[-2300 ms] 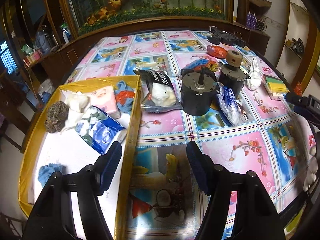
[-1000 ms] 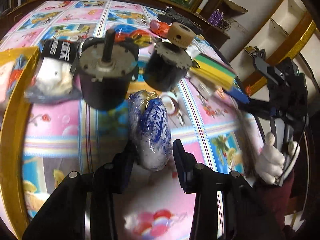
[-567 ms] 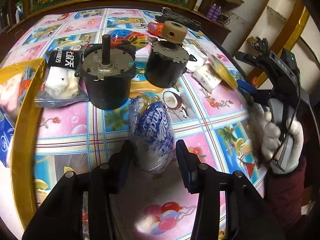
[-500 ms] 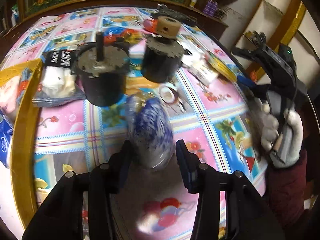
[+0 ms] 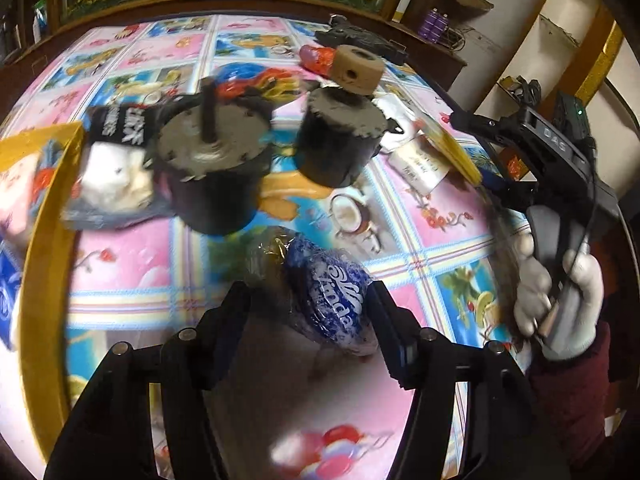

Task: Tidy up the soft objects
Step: 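Grasp the blue-white patterned bag with the left gripper while the right grasps the yellow-green sponge pack, then carry the bag and sponge pack into the tray and open both grippers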

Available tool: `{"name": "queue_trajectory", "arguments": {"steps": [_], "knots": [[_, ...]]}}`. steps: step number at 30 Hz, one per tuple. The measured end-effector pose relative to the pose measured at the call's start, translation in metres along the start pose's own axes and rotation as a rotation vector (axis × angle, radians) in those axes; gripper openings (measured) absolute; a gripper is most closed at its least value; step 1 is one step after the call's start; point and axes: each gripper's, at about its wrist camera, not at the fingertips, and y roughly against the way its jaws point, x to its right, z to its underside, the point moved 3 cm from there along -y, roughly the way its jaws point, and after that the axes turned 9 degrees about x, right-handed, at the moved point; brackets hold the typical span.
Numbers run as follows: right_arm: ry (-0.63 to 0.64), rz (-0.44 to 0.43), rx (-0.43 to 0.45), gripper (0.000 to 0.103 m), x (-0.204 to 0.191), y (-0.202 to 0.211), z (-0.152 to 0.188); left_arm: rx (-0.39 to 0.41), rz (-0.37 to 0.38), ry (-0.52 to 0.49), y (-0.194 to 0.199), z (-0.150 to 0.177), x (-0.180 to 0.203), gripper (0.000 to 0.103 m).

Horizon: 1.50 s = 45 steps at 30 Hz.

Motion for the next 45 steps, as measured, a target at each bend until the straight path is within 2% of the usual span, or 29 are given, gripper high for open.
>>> {"name": "queue_trajectory", "arguments": {"steps": [4,5,6,8,11,12,15,17,18,19,21,22,23,26,27,38,42,45], "knots": [[0.017,-0.25,-0.18,0.095,-0.029,-0.003,0.023,-0.004,0.008,-0.011,0.0,-0.001,0.005,0.059],[0.041,-0.256,-0.192,0.094,-0.035,-0.001,0.026,-0.014,0.017,0.0,0.001,0.0,0.003,0.059],[0.082,-0.229,-0.185,0.094,-0.04,0.004,0.027,-0.022,0.019,0.011,0.002,0.0,0.0,0.059],[0.181,-0.1,-0.138,0.094,-0.047,0.013,0.023,-0.021,0.02,0.036,0.005,0.0,-0.007,0.059],[0.26,0.065,-0.102,0.095,-0.051,0.013,0.014,-0.007,0.005,0.054,0.003,-0.005,-0.008,0.059],[0.268,0.084,-0.105,0.095,-0.053,0.011,0.014,-0.009,-0.006,0.055,0.0,-0.006,-0.007,0.059],[0.293,0.134,-0.112,0.095,-0.062,-0.008,0.013,-0.018,-0.047,0.039,-0.013,-0.011,0.001,0.069],[0.338,0.168,-0.124,0.092,-0.07,-0.024,0.015,-0.001,-0.08,0.002,-0.02,-0.014,0.006,0.079],[0.359,0.182,-0.128,0.09,-0.072,-0.034,0.016,0.004,-0.086,-0.004,-0.023,-0.016,0.008,0.079],[0.391,0.195,-0.135,0.085,-0.077,-0.041,0.019,0.009,-0.081,-0.006,-0.026,-0.017,0.009,0.079],[0.426,0.229,-0.141,0.057,-0.087,-0.051,0.026,0.018,-0.067,-0.028,-0.028,-0.018,0.01,0.079],[0.425,0.236,-0.154,0.041,-0.088,-0.053,0.028,0.024,-0.046,-0.029,-0.027,-0.018,0.009,0.066],[0.407,0.229,-0.152,0.041,-0.088,-0.052,0.028,0.025,-0.016,-0.03,-0.026,-0.019,0.008,0.057],[0.402,0.227,-0.131,0.037,-0.089,-0.042,0.03,0.027,0.031,-0.024,-0.019,-0.017,0.006,0.054],[0.403,0.224,-0.126,0.037,-0.088,-0.034,0.031,0.034,0.037,-0.026,-0.016,-0.016,0.007,0.05],[0.452,0.161,-0.056,0.036,-0.127,0.044,0.062,0.166,0.079,0.011,0.06,-0.005,-0.001,0.05],[0.482,0.119,-0.049,0.036,-0.153,0.066,0.079,0.213,0.066,0.064,0.093,0.002,-0.025,0.05],[0.511,0.064,-0.065,0.036,-0.181,0.073,0.095,0.251,0.029,0.113,0.118,0.01,-0.053,0.05]]}}
